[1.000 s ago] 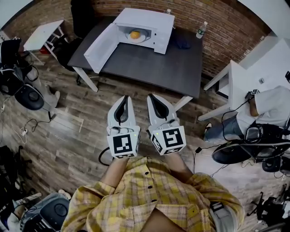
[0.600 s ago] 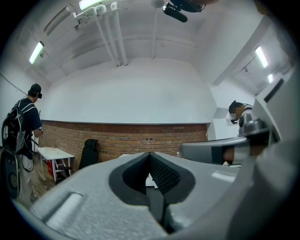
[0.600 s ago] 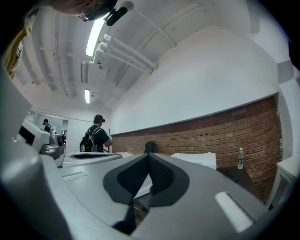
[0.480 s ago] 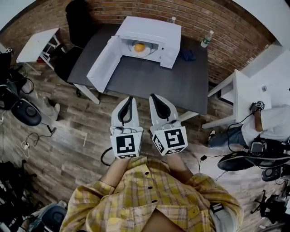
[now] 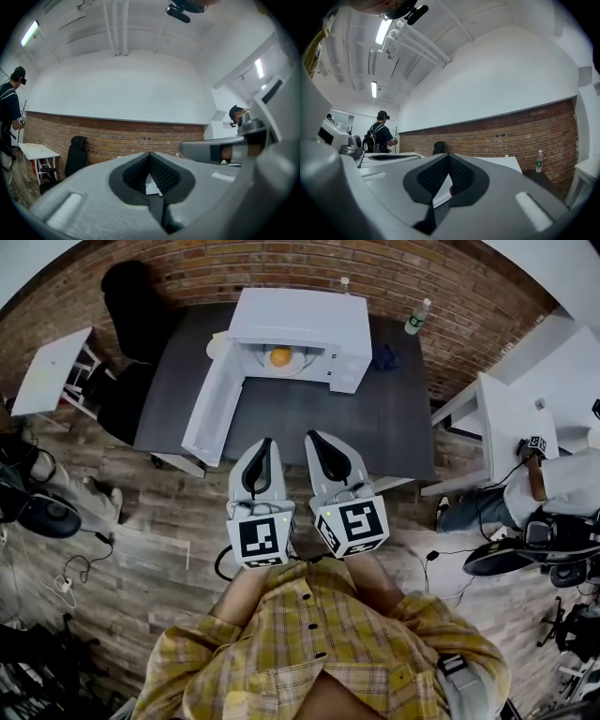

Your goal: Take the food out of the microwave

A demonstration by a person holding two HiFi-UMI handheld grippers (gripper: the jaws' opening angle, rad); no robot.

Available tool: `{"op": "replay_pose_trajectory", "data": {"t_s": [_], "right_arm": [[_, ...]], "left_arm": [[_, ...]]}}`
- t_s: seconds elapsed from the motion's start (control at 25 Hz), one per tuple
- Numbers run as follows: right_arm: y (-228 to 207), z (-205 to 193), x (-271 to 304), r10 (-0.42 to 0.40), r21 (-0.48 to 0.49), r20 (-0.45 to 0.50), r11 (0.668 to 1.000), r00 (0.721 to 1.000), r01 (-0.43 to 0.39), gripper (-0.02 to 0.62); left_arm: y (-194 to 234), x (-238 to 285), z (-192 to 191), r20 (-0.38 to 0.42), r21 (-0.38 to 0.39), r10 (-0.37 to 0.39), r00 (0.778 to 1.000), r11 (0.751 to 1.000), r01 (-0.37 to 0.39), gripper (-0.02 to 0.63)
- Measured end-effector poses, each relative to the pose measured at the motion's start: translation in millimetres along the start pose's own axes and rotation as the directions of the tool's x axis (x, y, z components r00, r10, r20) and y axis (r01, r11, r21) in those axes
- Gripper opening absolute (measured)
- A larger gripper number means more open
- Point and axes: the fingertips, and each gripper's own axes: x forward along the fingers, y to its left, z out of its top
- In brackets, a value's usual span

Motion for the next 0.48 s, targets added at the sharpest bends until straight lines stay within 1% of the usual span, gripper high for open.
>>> {"op": "replay_pose_trajectory", "data": {"t_s": [0.2,0.48], "right_arm": [[-2.1,-3.8,24.4,-0.007,-0.005,-0.017,1.000,1.000,0.007,0.002],[-13.5,-2.5,46.9,-0.009,0.000,-0.016,1.000,1.000,0.008,0.002]], "left_arm": [[14.3,20.8,-9.5,-0.016,-0.026,-0.018,1.000,0.999,0.018,-0.002],[22.1,45.8,-5.2,-0.006,-0.019,-0.029,1.000,0.999,0.028,-0.002]]}}
